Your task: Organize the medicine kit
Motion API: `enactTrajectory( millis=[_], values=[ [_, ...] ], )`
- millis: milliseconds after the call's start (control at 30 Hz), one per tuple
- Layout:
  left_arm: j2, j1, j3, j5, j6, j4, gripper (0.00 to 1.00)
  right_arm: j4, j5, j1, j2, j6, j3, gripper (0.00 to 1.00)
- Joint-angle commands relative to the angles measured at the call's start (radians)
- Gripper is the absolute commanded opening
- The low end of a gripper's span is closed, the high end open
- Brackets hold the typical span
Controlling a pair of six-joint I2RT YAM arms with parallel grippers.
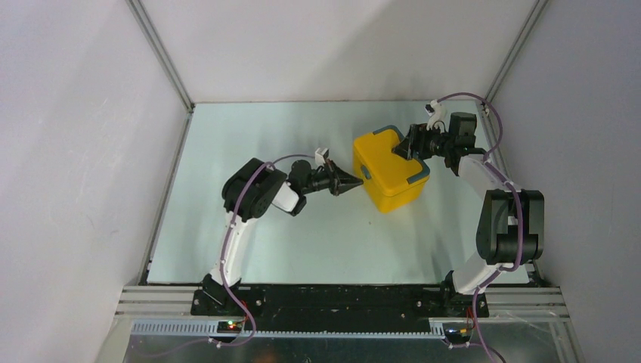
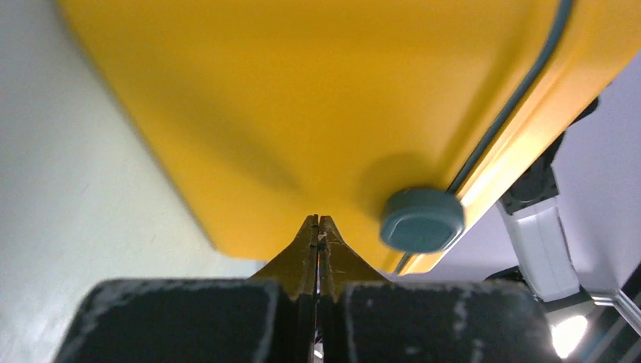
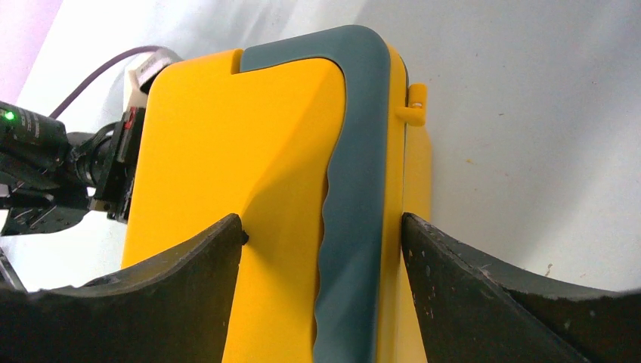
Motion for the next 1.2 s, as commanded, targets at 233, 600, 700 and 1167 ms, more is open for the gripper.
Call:
enactTrajectory(
  millis=[233,600,700,1167],
  values=[
    [-0.435,0.088,-0.209,0.001,0.497,-0.411,0.14,-0.220,0.040,-0.085,0.023,-0.020,0.038,0.85],
    [-0.877,0.154,-0.133,-0.332,1.439,-1.289,0.62,-0.486,0.337,-0.194,-0.170,0.048,0.215,0.99],
    [-0.918,0.164,-0.060,-0.546,1.557,-1.444,0.71,-0.543,0.356,-0.217,-0.234,0.035,0.250,1.00],
    [-1.194,0.198,0.000,-0.924,1.705,-1.547,1.00,-0.454,0.519,-0.184,-0.439,0.082,0.137,0.99]
  ],
)
